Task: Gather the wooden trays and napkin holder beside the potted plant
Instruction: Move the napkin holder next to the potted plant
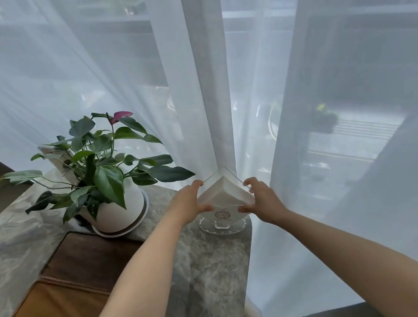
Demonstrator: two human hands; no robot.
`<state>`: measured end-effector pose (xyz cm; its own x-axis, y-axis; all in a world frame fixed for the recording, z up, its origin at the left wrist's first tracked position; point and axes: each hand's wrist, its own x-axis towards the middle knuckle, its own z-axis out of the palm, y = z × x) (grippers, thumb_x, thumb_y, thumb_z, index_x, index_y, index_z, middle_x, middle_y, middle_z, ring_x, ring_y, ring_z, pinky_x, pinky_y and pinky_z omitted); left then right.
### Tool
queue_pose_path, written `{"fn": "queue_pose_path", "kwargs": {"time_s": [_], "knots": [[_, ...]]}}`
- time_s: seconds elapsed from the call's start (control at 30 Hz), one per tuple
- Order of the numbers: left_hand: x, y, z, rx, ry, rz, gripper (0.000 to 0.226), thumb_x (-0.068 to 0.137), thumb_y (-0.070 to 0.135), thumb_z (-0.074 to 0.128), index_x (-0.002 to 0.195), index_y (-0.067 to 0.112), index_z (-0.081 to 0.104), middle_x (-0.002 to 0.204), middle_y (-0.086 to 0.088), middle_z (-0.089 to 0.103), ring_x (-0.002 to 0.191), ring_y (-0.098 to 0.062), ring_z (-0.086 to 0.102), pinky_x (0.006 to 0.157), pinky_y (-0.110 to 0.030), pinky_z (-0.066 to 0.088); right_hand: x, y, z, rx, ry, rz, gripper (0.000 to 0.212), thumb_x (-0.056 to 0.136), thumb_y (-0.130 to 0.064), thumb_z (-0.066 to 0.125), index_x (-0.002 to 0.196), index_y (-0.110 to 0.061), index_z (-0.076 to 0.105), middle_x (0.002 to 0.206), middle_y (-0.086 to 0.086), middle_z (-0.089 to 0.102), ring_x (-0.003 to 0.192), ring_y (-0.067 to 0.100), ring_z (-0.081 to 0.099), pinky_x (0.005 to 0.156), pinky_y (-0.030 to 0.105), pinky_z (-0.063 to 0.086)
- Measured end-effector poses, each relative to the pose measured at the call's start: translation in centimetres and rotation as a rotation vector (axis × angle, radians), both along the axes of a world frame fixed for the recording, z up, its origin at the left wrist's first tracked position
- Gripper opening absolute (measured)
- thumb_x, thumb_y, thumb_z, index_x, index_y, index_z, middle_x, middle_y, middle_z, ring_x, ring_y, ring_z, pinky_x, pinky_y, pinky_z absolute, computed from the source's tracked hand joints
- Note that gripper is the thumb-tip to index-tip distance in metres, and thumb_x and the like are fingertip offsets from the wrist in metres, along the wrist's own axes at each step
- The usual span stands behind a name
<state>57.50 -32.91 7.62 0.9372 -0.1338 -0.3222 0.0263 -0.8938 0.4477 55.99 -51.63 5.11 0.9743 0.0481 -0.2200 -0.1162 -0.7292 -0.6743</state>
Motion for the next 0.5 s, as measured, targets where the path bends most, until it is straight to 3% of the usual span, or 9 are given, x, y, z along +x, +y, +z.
{"fn": "queue_pose_path", "kwargs": {"time_s": [0.33, 0.5], "knots": [[-0.5, -0.4, -0.4, 0.161, -0.045, -0.025, 0.078, 0.090, 0.043, 0.056, 0.151, 0.028, 0.009, 0.152, -0.006, 0.035, 0.136, -0.029, 0.040, 0.103, -0.045, 0.043, -0.8, 0.3, 0.3, -0.080, -0.013, 0.021, 0.068, 0.078, -0.025, 0.071, 0.134, -0.011, 0.036, 0.133, 0.015, 0.047, 0.121, 0.030, 0.047, 0.095, 0.040, 0.044], [-0.4, -0.8, -0.6, 0.174, 0.000, -0.030, 0.077, 0.095, 0.038, 0.049, 0.152, 0.026, -0.001, 0.160, -0.008, 0.014, 0.144, -0.030, 0.026, 0.111, -0.046, 0.036, -1.1, 0.6, 0.3, -0.093, -0.013, 0.011, 0.068, 0.078, -0.027, 0.071, 0.133, -0.009, 0.035, 0.132, 0.015, 0.047, 0.119, 0.030, 0.047, 0.095, 0.041, 0.045]]}}
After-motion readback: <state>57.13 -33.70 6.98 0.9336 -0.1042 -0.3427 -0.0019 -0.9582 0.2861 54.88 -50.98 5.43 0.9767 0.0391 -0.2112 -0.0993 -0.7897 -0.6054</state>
